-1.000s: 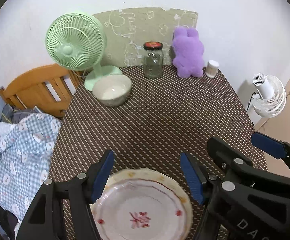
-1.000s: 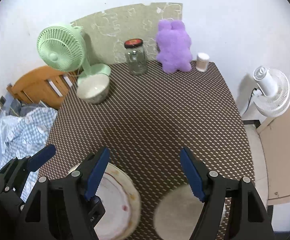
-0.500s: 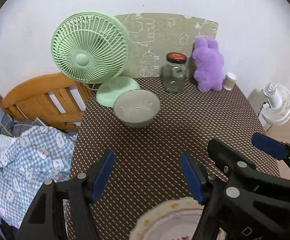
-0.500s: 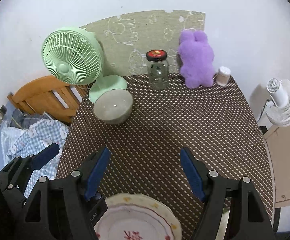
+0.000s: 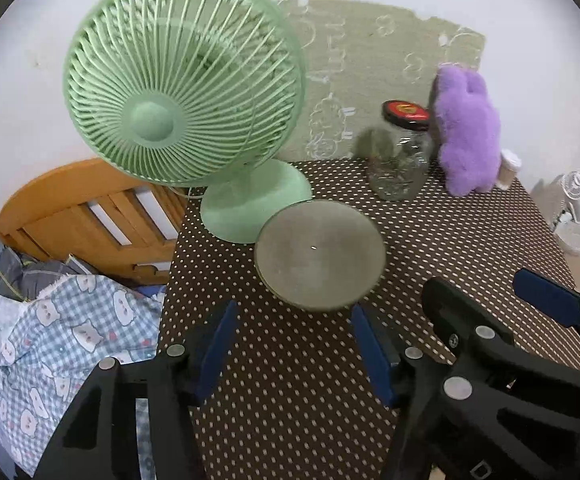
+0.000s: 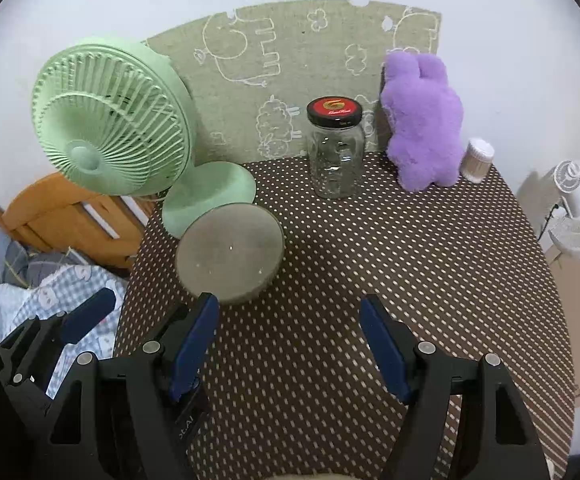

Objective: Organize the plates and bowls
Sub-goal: 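Grasp the rim of the grey bowl with the right gripper, then lift and carry the grey bowl with the right gripper toward the plates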

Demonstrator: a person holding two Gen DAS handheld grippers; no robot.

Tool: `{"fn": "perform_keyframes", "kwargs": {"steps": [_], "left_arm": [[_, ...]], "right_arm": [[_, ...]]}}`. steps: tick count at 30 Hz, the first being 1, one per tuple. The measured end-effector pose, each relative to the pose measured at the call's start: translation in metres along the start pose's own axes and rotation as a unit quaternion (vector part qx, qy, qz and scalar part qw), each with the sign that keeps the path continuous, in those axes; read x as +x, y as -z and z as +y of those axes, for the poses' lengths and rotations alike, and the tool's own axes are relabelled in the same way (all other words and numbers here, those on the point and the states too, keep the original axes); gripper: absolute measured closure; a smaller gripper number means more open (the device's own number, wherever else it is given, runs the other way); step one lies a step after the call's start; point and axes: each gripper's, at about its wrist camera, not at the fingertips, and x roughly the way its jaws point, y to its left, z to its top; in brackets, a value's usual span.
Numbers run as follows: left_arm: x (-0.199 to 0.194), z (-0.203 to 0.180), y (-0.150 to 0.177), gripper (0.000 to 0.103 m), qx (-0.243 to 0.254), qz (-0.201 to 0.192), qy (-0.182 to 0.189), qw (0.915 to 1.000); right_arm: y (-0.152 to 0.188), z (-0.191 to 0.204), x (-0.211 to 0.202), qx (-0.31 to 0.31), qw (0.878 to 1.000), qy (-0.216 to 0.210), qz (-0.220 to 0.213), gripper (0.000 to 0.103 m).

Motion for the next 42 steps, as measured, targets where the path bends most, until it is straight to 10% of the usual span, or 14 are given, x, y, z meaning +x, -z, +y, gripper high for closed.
{"fn": "perform_keyframes", "kwargs": {"steps": [13, 26, 42], "left_arm": [[0.081, 0.015, -0.021, 0.042, -0.02, 0.026, -0.003, 0.9995], [0.127, 0.02, -0.022, 0.076, -0.034, 0.05, -0.011, 0.9981], [0.134, 0.018, -0.026, 0.088, -0.021, 0.055, -0.024, 0.998]], "right_arm": [[-0.029, 0.012, 0.087, 0.023, 0.999, 0.022, 0.009, 0.035], [-0.037, 0.014, 0.147, 0.023, 0.998, 0.029, 0.043, 0.066], [-0.04, 0.014, 0.161, 0.017, 0.998, 0.027, 0.061, 0.085]]}}
